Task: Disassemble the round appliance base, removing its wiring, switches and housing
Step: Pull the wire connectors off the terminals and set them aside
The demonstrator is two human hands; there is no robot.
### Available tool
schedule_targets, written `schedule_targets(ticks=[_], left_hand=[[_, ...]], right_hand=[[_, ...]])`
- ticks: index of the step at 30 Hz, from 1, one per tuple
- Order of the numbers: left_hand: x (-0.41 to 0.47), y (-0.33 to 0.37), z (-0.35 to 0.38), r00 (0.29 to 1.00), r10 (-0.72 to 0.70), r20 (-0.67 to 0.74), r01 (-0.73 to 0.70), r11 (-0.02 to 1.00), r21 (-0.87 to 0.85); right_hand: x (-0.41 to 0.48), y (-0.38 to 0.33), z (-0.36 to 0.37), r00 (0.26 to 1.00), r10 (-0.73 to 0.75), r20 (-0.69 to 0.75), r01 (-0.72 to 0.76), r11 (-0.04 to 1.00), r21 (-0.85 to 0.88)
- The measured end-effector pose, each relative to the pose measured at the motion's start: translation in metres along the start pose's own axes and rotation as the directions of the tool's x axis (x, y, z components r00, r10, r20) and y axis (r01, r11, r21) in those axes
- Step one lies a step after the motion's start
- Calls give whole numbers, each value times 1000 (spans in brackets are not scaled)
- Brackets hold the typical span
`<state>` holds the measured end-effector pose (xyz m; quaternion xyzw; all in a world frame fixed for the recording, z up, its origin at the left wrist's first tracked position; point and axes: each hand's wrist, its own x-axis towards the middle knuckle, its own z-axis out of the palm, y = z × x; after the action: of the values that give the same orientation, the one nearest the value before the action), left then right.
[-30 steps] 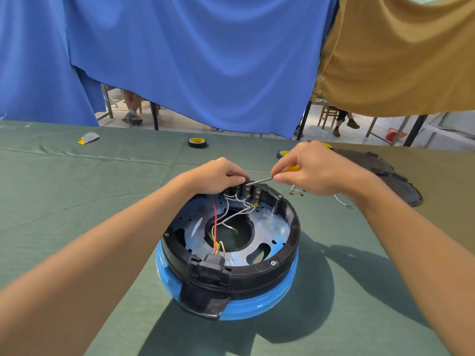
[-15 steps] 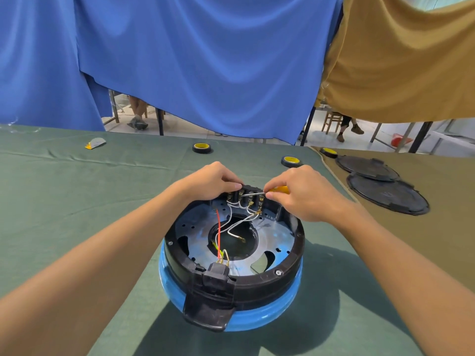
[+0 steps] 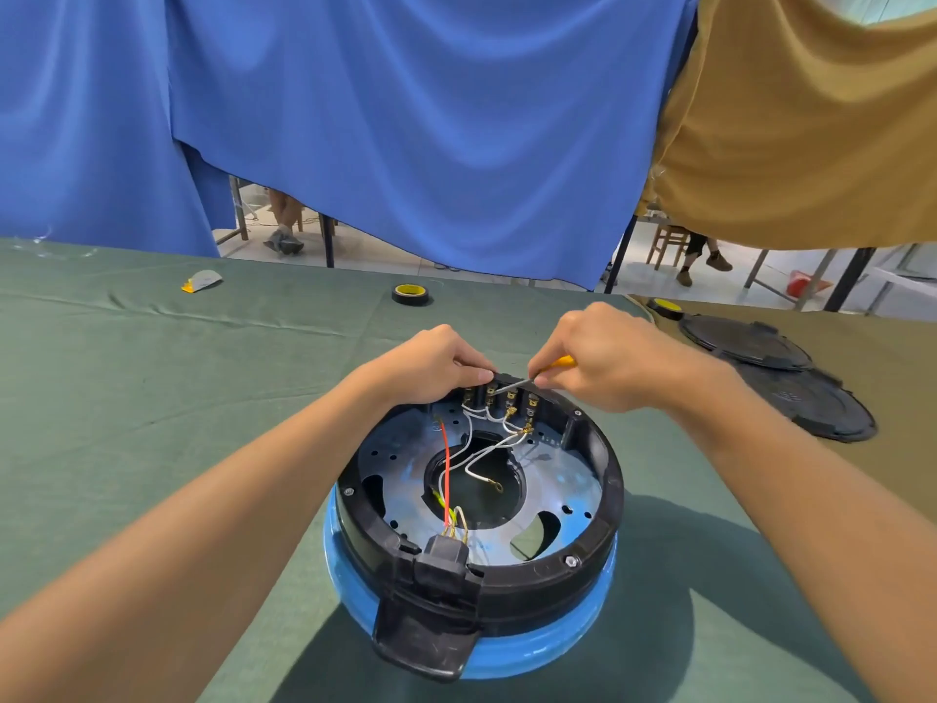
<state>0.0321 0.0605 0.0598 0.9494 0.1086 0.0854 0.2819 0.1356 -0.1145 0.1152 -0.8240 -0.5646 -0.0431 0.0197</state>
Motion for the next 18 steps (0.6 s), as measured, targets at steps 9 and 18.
schedule_targets(ticks=[9, 18], left_hand=[[-1, 2, -1, 1000, -9, 15, 10, 1000, -24], [-2, 1, 1, 1000, -9, -1, 9, 1000, -4]], right_hand=[[34, 28, -19, 965, -39, 261, -49, 945, 322], [-10, 6, 5, 998, -23, -60, 26, 998, 56]])
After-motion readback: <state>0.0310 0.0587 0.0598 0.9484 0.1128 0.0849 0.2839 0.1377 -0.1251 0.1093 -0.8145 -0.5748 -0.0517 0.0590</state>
